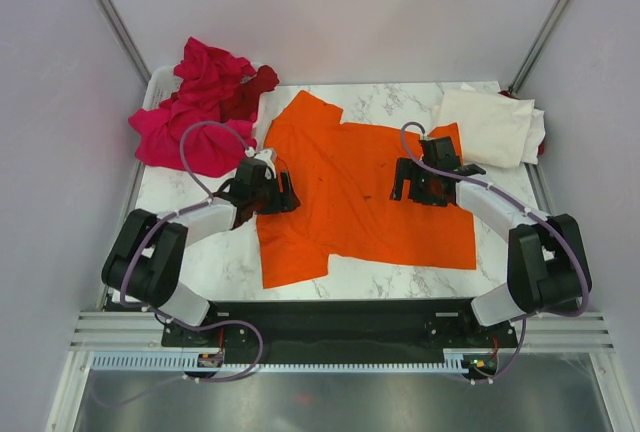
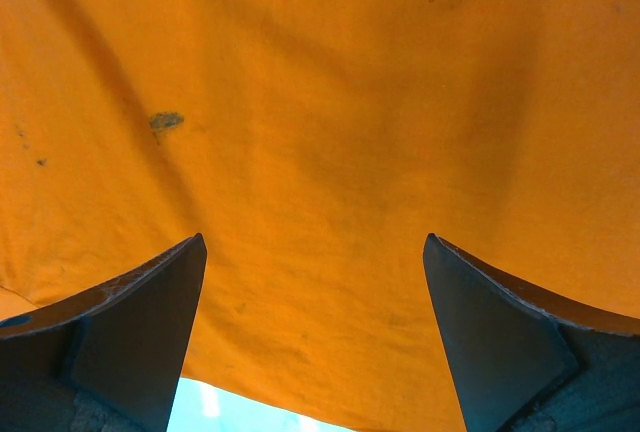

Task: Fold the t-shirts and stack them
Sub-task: Flatten the tshirt out

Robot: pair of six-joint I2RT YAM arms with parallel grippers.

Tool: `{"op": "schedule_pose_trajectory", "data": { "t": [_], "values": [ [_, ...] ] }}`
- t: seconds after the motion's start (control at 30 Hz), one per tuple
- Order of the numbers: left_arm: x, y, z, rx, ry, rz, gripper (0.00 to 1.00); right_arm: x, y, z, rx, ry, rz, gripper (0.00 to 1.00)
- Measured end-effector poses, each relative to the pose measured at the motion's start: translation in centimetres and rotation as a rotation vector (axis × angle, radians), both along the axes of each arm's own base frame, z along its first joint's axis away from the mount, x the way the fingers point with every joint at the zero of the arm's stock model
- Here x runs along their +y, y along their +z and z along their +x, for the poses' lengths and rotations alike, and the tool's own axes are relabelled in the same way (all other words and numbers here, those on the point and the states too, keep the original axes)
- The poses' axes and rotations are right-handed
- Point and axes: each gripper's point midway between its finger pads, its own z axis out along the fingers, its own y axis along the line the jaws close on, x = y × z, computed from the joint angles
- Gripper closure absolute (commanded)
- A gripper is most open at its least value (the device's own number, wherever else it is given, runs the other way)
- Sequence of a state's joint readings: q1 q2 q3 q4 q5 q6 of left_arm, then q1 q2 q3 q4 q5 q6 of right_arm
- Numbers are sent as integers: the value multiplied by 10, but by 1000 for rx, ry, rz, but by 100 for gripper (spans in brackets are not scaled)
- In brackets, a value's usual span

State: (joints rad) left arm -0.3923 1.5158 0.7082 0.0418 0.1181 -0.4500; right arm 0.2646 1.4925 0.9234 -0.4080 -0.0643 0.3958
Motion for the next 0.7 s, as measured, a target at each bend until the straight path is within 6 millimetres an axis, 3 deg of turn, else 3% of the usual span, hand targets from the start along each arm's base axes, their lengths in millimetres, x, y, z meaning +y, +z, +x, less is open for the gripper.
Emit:
{"op": "schedule_pose_trajectory", "data": {
  "t": [0.27, 0.4, 0.57, 0.7],
  "values": [
    [0, -9, -3, 11, 37, -34, 26, 1, -1, 0, 5, 4, 5, 2],
    [20, -10, -24, 56, 116, 8, 22, 2, -1, -1, 5, 7, 8, 2],
    [42, -12, -64, 121, 183, 33, 13, 3, -2, 0, 5, 8, 8, 2],
    [44, -6, -70, 129, 189, 32, 13, 3, -6, -1, 19, 10, 7, 2]
  ]
}}
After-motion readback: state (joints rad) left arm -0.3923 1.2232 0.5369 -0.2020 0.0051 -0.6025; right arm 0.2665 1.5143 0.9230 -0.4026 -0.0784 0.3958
